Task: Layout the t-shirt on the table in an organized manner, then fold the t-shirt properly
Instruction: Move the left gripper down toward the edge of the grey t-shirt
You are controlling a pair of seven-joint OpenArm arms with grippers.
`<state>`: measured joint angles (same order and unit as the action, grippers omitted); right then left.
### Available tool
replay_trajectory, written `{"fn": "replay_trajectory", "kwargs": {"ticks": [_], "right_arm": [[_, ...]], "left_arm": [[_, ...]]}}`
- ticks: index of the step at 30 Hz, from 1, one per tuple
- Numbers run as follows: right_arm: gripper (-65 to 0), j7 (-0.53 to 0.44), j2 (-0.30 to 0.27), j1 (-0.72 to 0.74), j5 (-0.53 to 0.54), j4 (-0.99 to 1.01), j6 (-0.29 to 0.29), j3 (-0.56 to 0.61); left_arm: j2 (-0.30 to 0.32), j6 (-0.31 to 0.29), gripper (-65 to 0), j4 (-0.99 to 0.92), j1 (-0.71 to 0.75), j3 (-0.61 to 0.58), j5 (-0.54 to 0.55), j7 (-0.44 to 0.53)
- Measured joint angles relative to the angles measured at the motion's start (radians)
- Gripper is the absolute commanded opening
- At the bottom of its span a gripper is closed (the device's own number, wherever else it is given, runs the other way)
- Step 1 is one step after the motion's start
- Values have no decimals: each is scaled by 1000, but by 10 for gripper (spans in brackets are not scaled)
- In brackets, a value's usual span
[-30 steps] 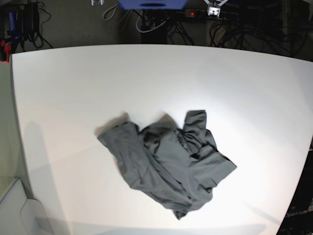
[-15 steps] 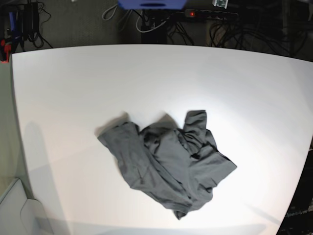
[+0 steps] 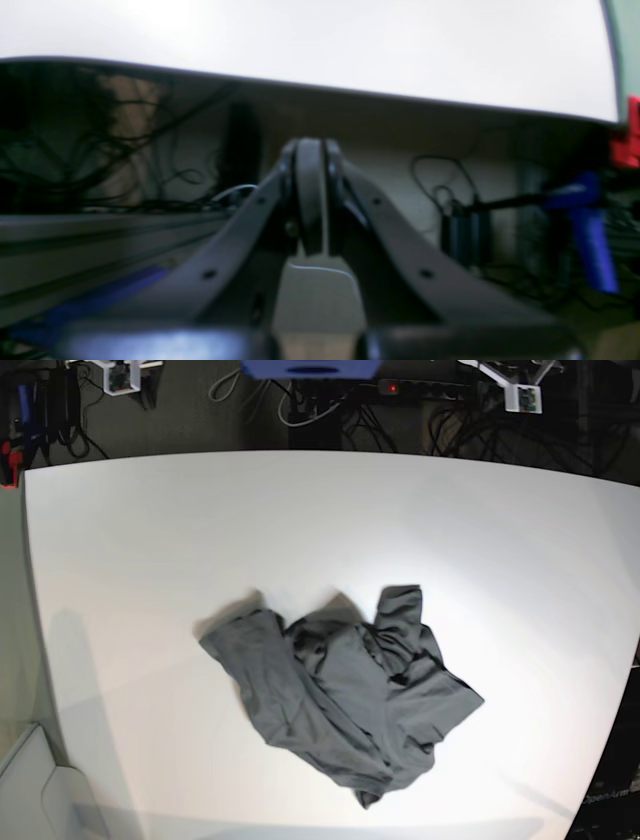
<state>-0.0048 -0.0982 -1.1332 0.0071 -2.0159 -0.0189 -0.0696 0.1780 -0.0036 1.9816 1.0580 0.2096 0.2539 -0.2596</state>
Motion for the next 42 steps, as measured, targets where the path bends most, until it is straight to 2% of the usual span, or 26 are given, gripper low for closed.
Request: {"fn": "replay_trajectory", "kwargs": {"ticks": [2,8,12,14,16,19,21,30,33,34,38,42], "right_arm": [[-646,1,0,19,0,0,0,-7],[-530,-2,2,94,0,0,0,-21],[-492,-3,2,144,0,-2,0,-21],[-490,-4,2,162,0,-8,1,-21],[-490,-3,2,188,0,-10,0,-22],[-490,-4,2,223,0,-10,1,-21],[-490,-3,2,247,0,-10,0,-21],[-489,6,2,388,0,-10,0,-21],[-452,42,2,432,0,-10,1,-21],[-438,54,2,446,0,-9,0,-21],[-373,137,2,498,0,-9,1,-21],[-351,197,0,545,0,-9,0,-21]], "left_arm": [[33,4,-645,0,0,19,52,-1],[143,2,-644,2,-41,19,230,-3],[201,0,-643,3,-71,20,305,-3],[229,4,-613,8,-86,20,325,-7],[249,3,-532,23,-95,20,346,0],[246,0,-409,24,-117,56,370,-12],[241,2,-372,24,-132,92,381,-5],[240,0,-366,22,-269,195,406,-9],[243,4,-364,21,-329,221,406,-13],[245,1,-364,21,-347,226,404,-24],[237,-2,-327,21,-466,288,404,-194],[217,0,-323,15,-612,350,395,-367]]}}
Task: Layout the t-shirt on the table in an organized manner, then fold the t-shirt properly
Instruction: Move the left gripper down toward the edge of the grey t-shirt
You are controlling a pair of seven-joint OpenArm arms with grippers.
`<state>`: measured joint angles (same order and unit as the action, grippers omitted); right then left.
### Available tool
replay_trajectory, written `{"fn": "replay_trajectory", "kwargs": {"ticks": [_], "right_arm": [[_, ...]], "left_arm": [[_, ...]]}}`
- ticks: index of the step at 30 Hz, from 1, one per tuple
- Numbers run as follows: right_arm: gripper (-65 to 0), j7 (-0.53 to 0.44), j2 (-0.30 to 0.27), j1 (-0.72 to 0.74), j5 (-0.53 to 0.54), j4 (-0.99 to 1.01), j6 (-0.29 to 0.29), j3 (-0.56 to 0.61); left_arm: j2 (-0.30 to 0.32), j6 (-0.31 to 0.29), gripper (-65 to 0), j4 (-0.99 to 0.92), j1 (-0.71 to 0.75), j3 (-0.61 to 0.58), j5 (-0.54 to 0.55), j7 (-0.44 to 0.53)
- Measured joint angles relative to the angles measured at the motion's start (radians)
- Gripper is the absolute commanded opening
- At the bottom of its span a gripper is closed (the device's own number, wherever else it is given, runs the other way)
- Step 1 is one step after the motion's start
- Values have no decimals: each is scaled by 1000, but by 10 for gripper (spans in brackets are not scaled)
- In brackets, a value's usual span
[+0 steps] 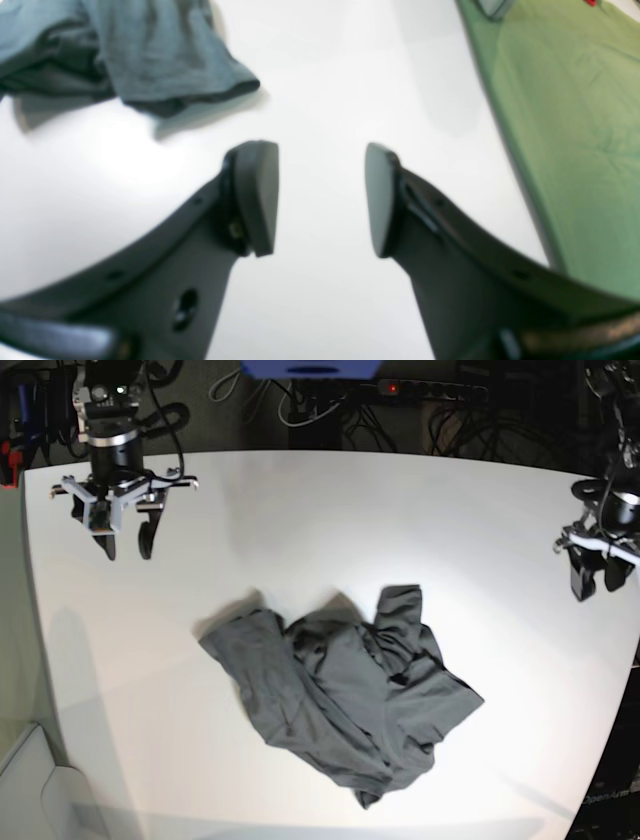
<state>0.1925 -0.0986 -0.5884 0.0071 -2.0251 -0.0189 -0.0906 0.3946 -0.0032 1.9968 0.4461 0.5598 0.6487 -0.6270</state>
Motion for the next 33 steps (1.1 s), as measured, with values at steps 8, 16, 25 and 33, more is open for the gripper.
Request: {"fn": "replay_trajectory", "kwargs": {"ticks": [8,16,25,33], "right_arm": [[-351,115,2,81,0,2,0,3],[-351,155,2,91,0,2,-1,5],[-351,152,2,89,0,3,0,6],[-351,155,2,95,0,4,-1,6]], "left_arm": [[-2,-3,-323,-234,-316,15,-7,-94],[8,-21,-324,-554,-538,-109,-2,-91],[12,-129,-325,-793,-664,-334,-101,133],[-39,-140,-325,-1036,-820,-430,-192,194]]}}
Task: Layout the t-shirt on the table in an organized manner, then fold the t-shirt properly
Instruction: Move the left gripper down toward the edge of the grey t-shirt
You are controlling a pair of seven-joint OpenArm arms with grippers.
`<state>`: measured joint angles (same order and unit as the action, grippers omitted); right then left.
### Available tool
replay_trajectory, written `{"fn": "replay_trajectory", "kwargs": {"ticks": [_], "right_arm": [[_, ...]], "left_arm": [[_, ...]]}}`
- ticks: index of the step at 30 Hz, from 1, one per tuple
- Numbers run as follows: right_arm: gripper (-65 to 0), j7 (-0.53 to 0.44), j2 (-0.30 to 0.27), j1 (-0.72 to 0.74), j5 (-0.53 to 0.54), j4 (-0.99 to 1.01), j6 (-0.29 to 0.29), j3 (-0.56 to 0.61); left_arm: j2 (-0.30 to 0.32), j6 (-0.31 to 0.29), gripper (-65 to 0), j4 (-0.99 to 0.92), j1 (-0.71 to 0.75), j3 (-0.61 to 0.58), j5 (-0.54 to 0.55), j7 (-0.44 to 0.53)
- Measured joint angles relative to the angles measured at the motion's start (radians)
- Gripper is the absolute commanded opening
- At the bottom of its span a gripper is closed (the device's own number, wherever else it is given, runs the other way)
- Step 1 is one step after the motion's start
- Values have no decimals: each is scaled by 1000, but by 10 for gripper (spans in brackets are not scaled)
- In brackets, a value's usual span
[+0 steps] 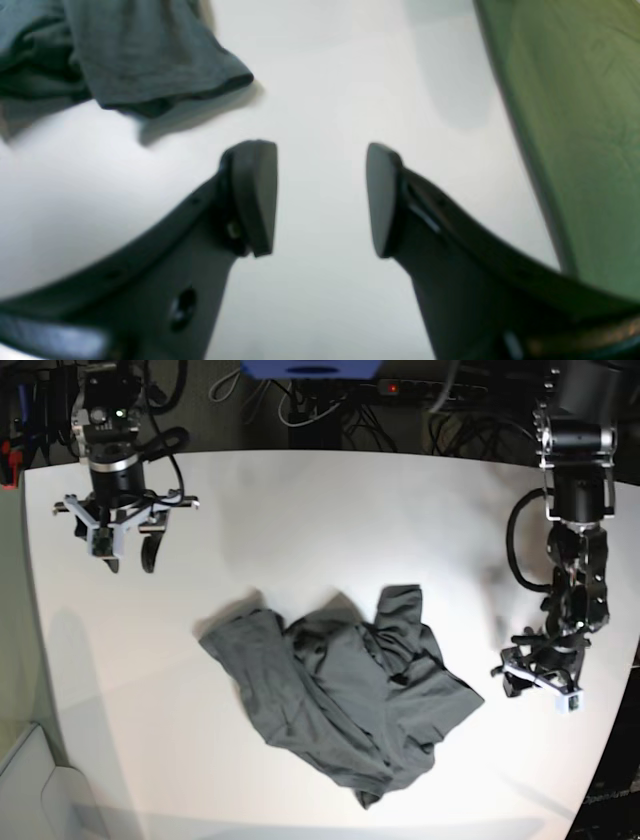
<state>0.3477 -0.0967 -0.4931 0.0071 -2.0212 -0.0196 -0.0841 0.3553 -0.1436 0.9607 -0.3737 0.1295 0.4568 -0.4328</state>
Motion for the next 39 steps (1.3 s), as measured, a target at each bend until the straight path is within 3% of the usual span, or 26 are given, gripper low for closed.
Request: {"fn": "replay_trajectory", "kwargs": {"ticks": [7,11,17,22,39], "right_arm": [[-351,0,0,8,0,1,0,0],[-351,0,0,8,0,1,0,0],[-351,0,0,8,0,1,0,1],[-351,0,0,5,0,1,0,1],[-350,0,-2,4,0,1,0,1]], "left_arm": [[-92,-4,-325,-141,-130,5,-128,4],[-131,-2,-325,-208,-154,4,-176,111],[-191,1,-325,-372,-175,4,-229,158],[-200,5,-324,-416,-189,-13,-230,251],[-215,8,-325,-419,-169,-40,-221,270]]}}
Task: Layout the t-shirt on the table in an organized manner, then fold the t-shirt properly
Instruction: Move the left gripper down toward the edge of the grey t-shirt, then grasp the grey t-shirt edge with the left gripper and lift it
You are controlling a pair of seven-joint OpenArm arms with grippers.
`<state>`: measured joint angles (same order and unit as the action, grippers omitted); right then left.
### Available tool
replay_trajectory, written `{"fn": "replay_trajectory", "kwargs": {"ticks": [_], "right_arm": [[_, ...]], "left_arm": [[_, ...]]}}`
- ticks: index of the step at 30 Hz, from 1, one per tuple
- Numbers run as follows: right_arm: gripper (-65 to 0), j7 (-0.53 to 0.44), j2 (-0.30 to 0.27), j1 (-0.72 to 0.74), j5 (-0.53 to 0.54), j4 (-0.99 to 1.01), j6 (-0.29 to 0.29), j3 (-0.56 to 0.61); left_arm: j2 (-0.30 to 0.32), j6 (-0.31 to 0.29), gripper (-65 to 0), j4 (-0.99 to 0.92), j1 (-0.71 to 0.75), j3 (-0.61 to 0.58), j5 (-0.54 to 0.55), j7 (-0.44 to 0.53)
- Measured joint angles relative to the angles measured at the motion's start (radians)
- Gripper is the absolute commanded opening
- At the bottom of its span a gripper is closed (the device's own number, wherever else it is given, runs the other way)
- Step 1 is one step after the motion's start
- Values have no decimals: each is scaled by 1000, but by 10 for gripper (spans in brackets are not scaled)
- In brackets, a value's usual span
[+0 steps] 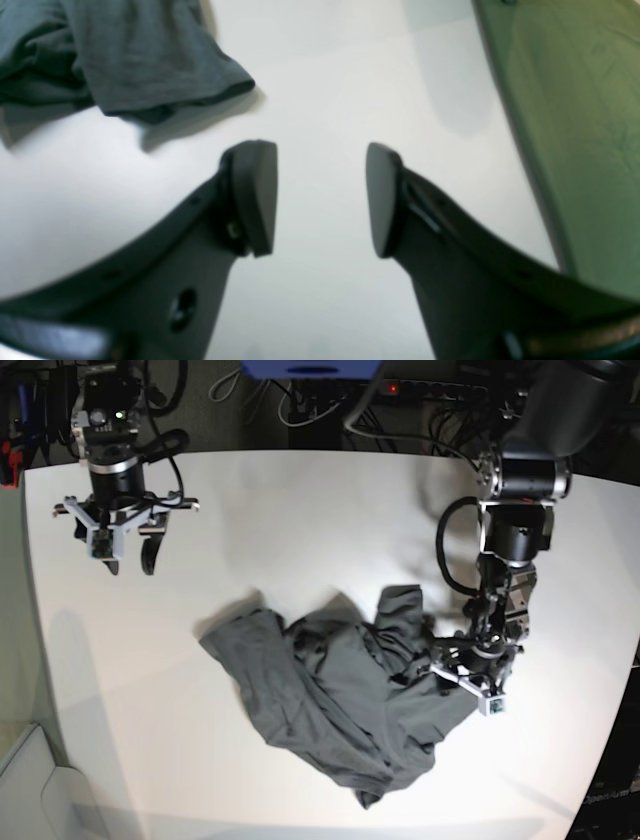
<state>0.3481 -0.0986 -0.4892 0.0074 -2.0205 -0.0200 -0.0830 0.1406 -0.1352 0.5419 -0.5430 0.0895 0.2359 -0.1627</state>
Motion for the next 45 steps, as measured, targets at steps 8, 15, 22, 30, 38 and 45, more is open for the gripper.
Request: {"fn": "replay_trajectory", "kwargs": {"ticks": [8,15,22,30,38,45], "right_arm": [[-350,0,-1,-5,0,0,0,0],[-350,0,-1,-5,0,0,0,-2],[-350,0,0,-15,0,0,0,-2],[-351,0,0,-19,0,0,0,-2],[-352,0,3,-18,0,0,0,-2],[-352,0,5,-10,0,0,-1,-2]], "left_arm": [[-2,-14,-390,-145,-21,-2,4,196],[10,-11,-620,-159,-29,0,12,187],[42,-19,-644,-154,-36,0,11,156],[167,-1,-644,-135,-82,-7,-7,100],[210,-6,-644,-19,-158,-6,-1,-105],[155,-3,-644,419,-130,0,0,-411]]}}
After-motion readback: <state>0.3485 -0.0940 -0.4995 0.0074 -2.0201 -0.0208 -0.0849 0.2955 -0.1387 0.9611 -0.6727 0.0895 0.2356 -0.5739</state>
